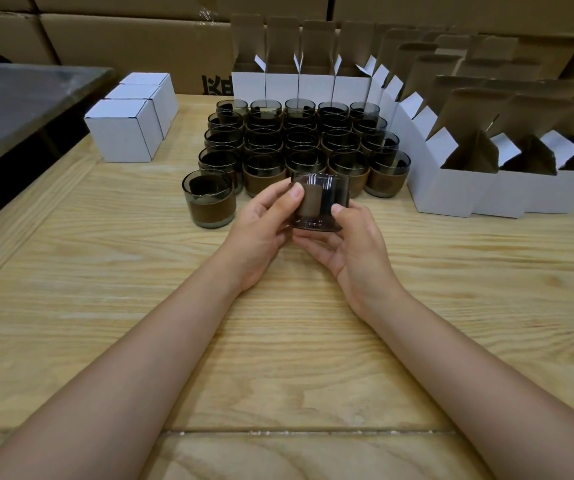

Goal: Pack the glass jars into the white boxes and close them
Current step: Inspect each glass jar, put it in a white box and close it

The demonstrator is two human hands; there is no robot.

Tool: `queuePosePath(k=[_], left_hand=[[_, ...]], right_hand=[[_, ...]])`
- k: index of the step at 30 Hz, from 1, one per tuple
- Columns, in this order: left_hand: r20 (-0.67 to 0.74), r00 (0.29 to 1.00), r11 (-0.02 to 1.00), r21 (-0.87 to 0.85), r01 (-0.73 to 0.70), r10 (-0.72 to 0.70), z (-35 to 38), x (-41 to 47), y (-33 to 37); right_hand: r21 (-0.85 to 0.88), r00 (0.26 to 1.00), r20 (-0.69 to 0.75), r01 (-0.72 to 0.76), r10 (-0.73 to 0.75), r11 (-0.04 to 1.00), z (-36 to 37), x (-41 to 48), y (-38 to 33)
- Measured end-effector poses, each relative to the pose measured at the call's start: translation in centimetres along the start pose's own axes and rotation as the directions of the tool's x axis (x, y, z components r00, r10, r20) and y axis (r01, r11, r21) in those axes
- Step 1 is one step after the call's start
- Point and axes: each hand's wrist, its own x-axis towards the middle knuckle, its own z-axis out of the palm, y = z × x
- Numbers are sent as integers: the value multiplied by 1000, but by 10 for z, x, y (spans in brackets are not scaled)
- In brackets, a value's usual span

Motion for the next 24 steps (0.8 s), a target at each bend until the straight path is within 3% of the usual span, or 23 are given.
queuePosePath(k=[3,13,19,24], left_hand=[[-39,999,1000,0,-18,18,2,0,0],[-55,995,995,55,-78,81,-1,1,-5],[-38,998,999,4,-46,46,-2,1,-2],[56,996,997,37,-66,64,-9,3,-8]], right_hand=[[77,1000,24,-6,4,997,0,-2,1],[-125,993,-81,72,-82,990,2,-2,-1],[46,999,-45,5,-2,999,-1,1,-3],[88,999,29,-20,17,996,-1,-1,-5]])
